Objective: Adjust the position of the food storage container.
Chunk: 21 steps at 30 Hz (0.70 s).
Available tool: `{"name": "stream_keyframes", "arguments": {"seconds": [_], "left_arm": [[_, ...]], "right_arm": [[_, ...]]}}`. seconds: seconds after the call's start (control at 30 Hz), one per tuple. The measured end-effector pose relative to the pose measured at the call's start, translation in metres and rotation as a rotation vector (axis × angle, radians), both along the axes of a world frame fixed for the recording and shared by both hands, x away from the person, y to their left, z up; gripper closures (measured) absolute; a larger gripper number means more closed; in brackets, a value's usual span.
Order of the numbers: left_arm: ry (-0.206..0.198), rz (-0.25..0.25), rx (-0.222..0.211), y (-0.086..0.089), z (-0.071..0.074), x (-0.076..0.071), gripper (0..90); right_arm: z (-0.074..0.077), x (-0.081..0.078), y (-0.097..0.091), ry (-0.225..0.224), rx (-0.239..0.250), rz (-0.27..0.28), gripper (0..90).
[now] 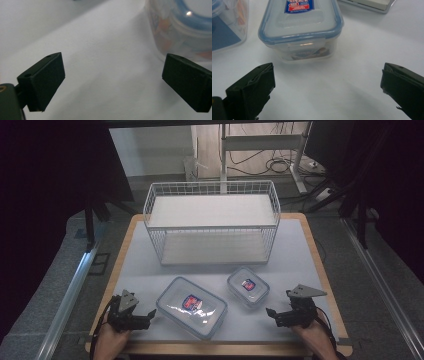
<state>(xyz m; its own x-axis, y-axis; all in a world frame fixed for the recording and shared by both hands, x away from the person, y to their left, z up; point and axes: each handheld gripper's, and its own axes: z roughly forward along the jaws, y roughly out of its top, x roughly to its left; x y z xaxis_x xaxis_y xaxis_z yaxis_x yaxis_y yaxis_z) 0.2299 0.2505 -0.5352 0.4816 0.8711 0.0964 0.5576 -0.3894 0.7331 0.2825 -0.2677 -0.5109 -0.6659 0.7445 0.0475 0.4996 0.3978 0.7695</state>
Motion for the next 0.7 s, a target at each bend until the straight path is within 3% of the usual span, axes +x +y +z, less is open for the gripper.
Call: {"name": "stream_keyframes", "arguments": {"seconds": [0.03,0.1,0.17,0.3,0.6,0.7], "left_arm": [[0.016,0.008,0.022,0.0008,-0.0017,0.001,4.8],[0.022,0.019,0.021,0.001,-0.0023,0.0015,5.0],[0.034,0.026,-0.015,0.0031,-0.0022,0.0021,5.1],[0.025,0.031,-0.033,0.0037,0.0002,0.0017,4.5],[0.018,0.036,-0.058,0.0048,0.001,0.0018,3.3],[0.004,0.033,-0.046,0.0056,0.0008,0.0014,5.3]], "right_arm": [[0.0002,0.0003,-0.001,0.004,-0.002,0.002,0.0],[0.0003,0.0009,-0.0021,0.011,0.007,0.003,0.0],[0.0004,0.0033,-0.0051,0.034,0.044,-0.001,0.0],[0.0015,0.0042,-0.0067,0.04,0.061,0.006,0.0],[0.0038,0.0025,-0.0019,0.05,0.042,0.027,8.6],[0.006,0.0021,-0.0017,0.04,0.04,0.03,11.7]]}}
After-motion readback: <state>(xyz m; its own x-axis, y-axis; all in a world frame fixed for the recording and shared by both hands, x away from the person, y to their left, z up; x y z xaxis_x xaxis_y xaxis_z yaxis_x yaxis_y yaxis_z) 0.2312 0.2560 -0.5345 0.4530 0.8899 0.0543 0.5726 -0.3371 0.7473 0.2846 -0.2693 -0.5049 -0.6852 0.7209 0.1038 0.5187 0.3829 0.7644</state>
